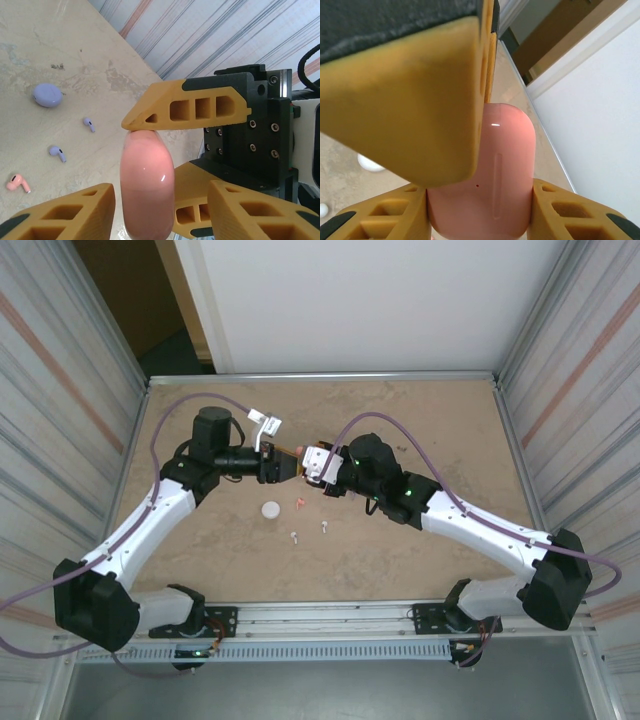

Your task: Insert wireless bluetooth earbuds into charging case

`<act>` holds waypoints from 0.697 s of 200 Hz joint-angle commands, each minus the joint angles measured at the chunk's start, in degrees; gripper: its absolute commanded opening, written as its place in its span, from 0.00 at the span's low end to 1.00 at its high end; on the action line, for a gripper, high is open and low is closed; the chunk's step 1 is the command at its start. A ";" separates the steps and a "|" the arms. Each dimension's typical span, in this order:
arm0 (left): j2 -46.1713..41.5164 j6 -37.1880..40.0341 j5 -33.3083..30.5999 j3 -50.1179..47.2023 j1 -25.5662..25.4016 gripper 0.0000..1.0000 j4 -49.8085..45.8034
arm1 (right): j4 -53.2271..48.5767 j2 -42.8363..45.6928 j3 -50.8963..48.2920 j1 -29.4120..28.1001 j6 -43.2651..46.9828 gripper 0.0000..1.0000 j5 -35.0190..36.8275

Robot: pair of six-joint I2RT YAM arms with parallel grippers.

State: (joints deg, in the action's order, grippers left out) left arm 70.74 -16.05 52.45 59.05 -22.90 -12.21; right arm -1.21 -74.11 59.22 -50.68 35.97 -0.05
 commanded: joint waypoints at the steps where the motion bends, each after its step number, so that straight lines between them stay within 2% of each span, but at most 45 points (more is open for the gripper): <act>1: 0.10 1.03 0.46 1.86 -0.45 0.48 0.15 | 2.68 0.55 -0.06 -0.58 -2.01 0.34 -0.97; 83: 0.26 1.46 0.24 1.69 -0.57 0.33 -0.23 | 3.13 0.12 0.18 -0.84 -2.78 0.34 -1.71; 139: 0.04 1.82 0.28 1.76 -0.67 0.17 -0.41 | 3.34 -0.51 0.22 -1.01 -3.44 0.34 -2.06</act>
State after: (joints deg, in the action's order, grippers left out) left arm 70.74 -15.22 50.98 59.13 -22.96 -12.47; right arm 0.05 -74.15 59.22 -50.94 34.50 -0.38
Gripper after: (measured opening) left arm 0.233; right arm 0.429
